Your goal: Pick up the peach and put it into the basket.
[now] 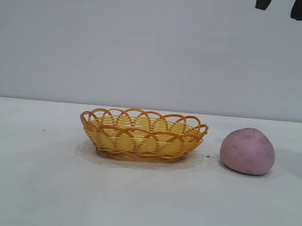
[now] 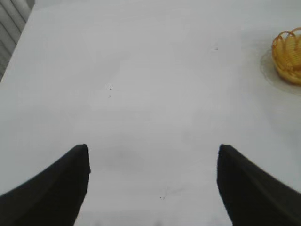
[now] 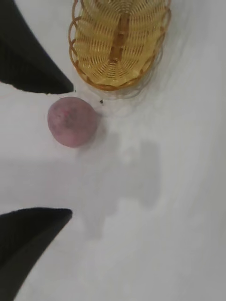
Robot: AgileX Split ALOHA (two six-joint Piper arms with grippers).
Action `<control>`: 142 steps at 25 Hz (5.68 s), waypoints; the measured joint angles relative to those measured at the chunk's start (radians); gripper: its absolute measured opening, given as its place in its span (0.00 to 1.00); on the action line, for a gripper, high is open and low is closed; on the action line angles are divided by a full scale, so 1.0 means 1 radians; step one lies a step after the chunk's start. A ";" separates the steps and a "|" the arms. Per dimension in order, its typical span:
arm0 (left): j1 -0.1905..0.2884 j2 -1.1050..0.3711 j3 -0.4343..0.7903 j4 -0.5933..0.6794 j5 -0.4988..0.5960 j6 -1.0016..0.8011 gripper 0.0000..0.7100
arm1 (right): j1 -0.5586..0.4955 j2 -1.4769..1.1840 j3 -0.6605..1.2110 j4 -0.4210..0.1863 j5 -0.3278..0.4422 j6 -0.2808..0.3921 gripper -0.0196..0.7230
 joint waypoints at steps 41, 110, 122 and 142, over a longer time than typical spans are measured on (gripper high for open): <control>0.000 0.000 0.000 0.000 0.000 0.002 0.70 | 0.100 0.185 0.409 0.079 -0.357 -0.002 0.53; 0.000 0.000 0.000 0.000 0.000 0.003 0.70 | 0.318 0.212 0.070 -0.088 -0.286 0.092 0.74; 0.000 0.000 0.000 0.000 0.000 0.003 0.70 | -0.021 0.167 0.070 -0.149 -0.196 0.107 0.74; 0.000 0.000 0.000 0.000 0.000 0.003 0.70 | -0.198 -0.020 0.070 -0.143 -0.016 0.110 0.74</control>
